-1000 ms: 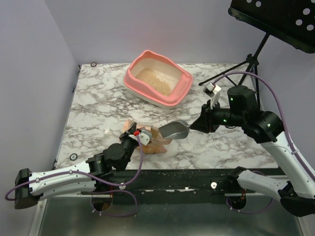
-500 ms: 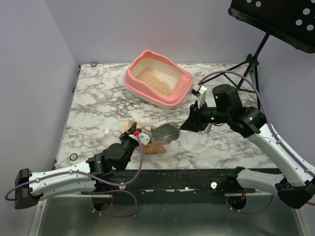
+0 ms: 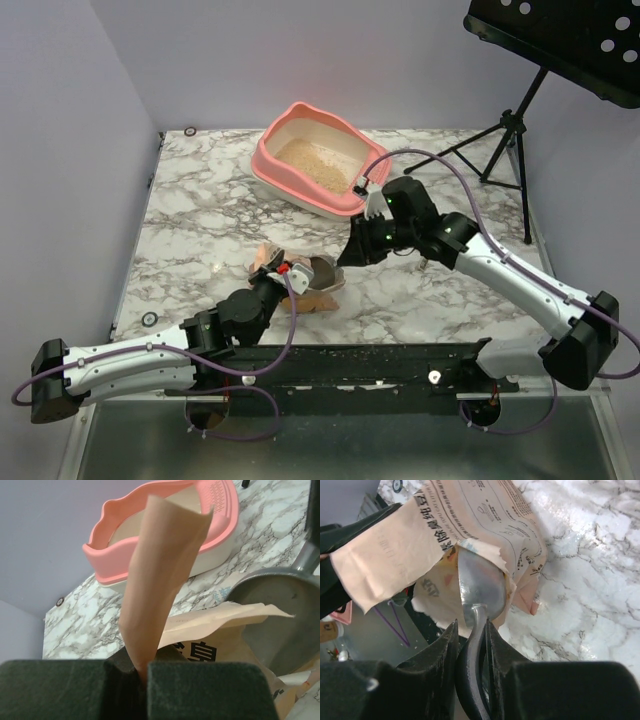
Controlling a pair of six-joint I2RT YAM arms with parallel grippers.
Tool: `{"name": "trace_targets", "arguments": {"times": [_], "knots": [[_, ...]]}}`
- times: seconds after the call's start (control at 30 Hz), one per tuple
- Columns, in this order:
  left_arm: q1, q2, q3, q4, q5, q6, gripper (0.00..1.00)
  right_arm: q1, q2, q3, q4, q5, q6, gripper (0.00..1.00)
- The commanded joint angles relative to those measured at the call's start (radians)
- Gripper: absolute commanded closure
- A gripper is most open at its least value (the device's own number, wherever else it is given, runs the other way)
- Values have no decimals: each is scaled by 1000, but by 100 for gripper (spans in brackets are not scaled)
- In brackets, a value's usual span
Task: Fill the litter box with clean litter
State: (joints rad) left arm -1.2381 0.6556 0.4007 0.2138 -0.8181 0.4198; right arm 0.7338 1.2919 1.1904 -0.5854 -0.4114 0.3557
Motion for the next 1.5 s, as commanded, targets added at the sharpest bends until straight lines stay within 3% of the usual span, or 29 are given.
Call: {"name": "trace_targets", "arguments": {"times": [0.0,0.4,0.73,0.9,1.2,1.47], "knots": [[2,-10,52,49,45,-35,100,7,64,-63,110,138,129,99],[0,-20,56,39,54,-42,100,7,147,-222,315,151,325,99],[0,-13,52,42,46,-36,100,7,263,-402,810,-114,514,99],[2,-7,52,45,43,-32,100,6,328,-423,967,-219,587,99],[0,-8,46,55,27,-15,100,3,242,-488,1163,-245,683,99],[0,-10,46,53,23,-12,100,-10,188,-586,1414,-285,876,99]]}}
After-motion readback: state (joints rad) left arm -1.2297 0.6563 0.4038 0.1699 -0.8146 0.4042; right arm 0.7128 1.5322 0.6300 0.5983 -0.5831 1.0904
